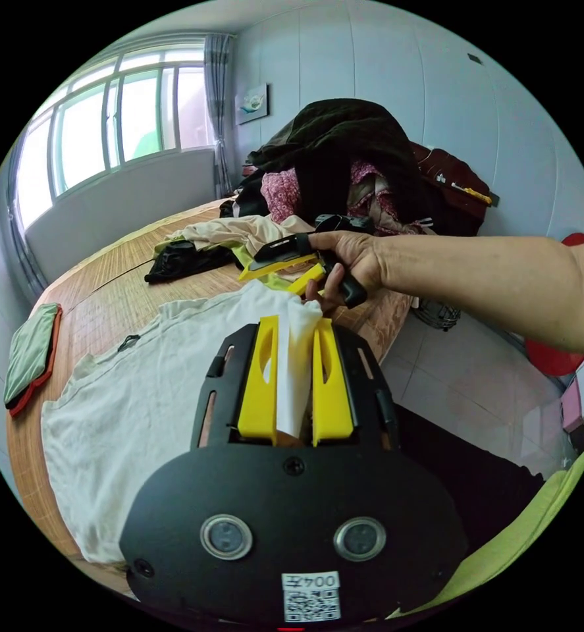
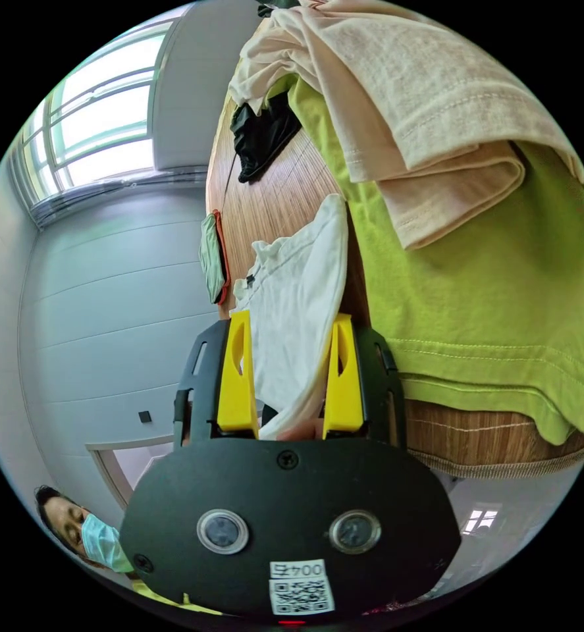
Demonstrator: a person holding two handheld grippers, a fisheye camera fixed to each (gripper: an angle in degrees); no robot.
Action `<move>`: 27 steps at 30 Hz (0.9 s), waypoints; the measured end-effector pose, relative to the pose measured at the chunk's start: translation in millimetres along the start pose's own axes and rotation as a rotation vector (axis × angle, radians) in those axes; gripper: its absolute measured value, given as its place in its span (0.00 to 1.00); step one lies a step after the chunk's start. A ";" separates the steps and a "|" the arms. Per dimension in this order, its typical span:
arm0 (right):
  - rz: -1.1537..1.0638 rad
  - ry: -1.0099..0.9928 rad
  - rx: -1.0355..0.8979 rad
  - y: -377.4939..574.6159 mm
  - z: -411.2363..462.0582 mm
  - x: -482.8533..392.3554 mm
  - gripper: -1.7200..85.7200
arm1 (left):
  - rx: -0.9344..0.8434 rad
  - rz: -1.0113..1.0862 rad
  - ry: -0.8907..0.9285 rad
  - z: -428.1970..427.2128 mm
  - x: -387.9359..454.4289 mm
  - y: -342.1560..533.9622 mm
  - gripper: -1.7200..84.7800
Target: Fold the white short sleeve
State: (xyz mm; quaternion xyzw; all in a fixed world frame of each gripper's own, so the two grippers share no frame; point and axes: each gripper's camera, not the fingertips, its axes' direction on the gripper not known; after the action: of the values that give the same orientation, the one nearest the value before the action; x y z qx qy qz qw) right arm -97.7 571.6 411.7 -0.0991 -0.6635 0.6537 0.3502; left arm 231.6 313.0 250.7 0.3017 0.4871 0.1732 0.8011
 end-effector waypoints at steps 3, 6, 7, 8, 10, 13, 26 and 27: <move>0.000 0.031 -0.007 -1.0 2.3 -0.6 0.21 | -0.012 -0.031 0.057 6.7 -7.3 1.1 0.10; -0.012 0.040 -0.018 -2.6 3.3 -1.4 0.21 | -0.006 -0.062 0.089 11.0 -13.8 3.2 0.09; -0.014 0.048 -0.022 -3.3 3.4 -0.8 0.21 | -0.012 -0.068 0.100 13.8 -15.5 3.6 0.07; -0.014 0.050 -0.022 -3.8 3.1 0.7 0.20 | -0.012 -0.072 0.100 14.8 -16.1 3.9 0.07; -0.008 0.040 -0.024 -4.5 2.8 4.7 0.20 | -0.009 -0.073 0.101 17.6 -16.8 5.0 0.06; 0.001 0.041 -0.027 -5.6 3.5 11.6 0.18 | -0.015 -0.043 0.103 21.5 -12.8 4.8 0.05; -0.053 0.033 -0.078 -20.0 6.8 12.9 0.19 | -0.078 0.158 0.002 34.0 16.2 10.9 0.16; -0.053 0.034 -0.075 -20.9 6.9 13.2 0.19 | -0.080 0.174 -0.001 35.8 20.1 11.7 0.16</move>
State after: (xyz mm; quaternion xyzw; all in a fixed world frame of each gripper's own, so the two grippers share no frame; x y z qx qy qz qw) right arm -104.6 571.2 436.4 -0.1058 -0.6840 0.6170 0.3745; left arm 272.9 322.1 257.1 0.3108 0.4515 0.2610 0.7947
